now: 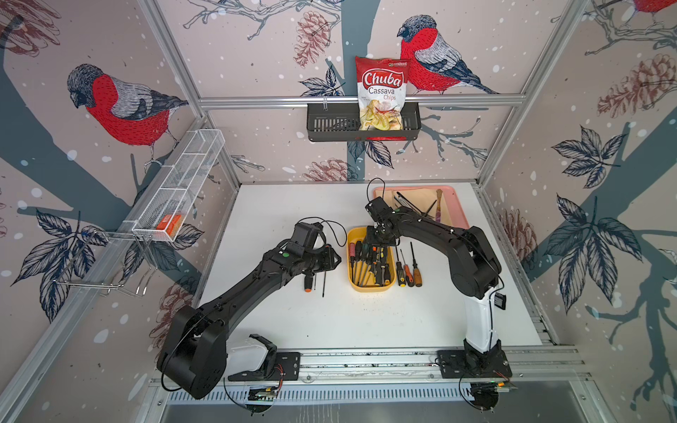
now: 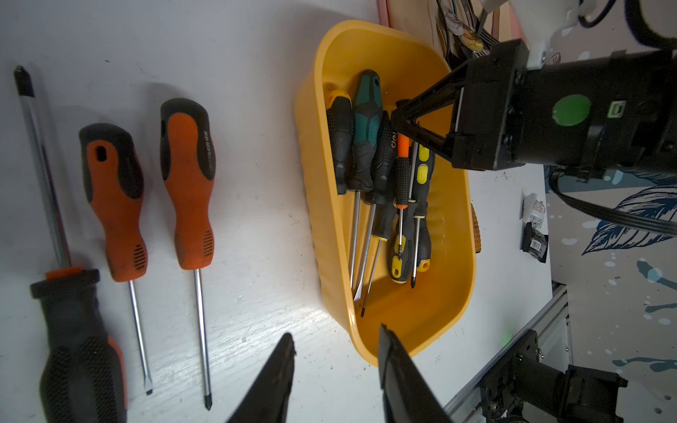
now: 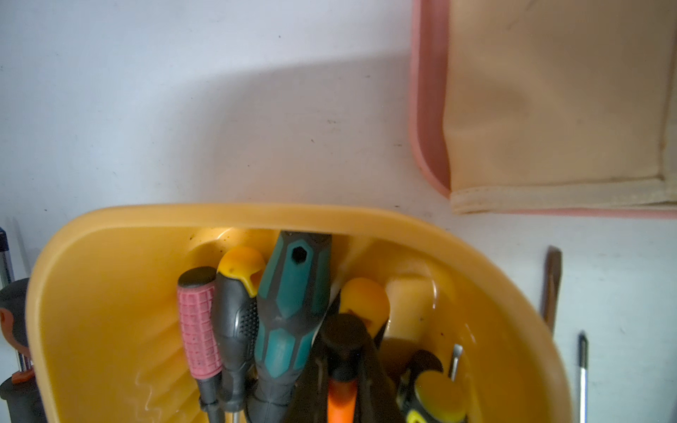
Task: Take out the screwdriver from the storage box
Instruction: Pick up the screwdriver from the storage box, then place the screwdriver at the center of the board.
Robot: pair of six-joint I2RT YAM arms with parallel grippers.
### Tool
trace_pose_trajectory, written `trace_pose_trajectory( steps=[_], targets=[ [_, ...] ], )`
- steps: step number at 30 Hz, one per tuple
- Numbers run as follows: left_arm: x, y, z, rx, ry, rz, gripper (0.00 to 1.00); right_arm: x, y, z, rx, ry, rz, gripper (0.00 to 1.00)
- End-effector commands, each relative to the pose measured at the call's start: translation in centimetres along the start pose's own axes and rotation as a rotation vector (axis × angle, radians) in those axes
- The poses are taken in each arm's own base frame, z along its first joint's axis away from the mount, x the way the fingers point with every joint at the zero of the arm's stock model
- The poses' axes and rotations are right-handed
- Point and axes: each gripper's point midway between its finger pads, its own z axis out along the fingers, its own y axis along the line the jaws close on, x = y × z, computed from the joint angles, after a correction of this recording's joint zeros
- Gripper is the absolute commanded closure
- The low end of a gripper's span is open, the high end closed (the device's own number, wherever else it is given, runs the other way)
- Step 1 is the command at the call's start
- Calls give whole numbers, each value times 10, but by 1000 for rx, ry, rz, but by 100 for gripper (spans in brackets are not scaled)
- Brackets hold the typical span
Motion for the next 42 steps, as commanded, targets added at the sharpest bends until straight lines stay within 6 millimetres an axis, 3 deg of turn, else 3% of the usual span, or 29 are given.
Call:
trace_pose_trajectory(
  steps=[1, 13, 17, 22, 27, 28, 33, 42],
  targets=[
    [-5, -6, 1, 24, -12, 9, 60, -2, 3, -13, -9, -8, -22, 91],
    [-13, -21, 7, 59, -2, 28, 60, -15, 5, -63, -24, -78, -59, 93],
    [-14, -31, 12, 73, 6, 46, 60, -14, -9, -79, -6, -94, -60, 93],
    [-13, -49, 24, 95, 29, 76, 60, -9, -46, -93, 52, -100, -44, 93],
    [-3, -61, 41, 103, 74, 101, 60, -1, -95, -95, 160, -93, -12, 93],
    [-9, -71, 41, 119, 63, 111, 60, 1, -105, -95, 180, -90, -5, 93],
    [-6, -79, 51, 122, 84, 128, 60, 7, -147, -86, 290, -62, 13, 93],
    [-4, -76, 54, 102, 92, 127, 60, 19, -179, -53, 385, 19, -9, 94]
  ],
)
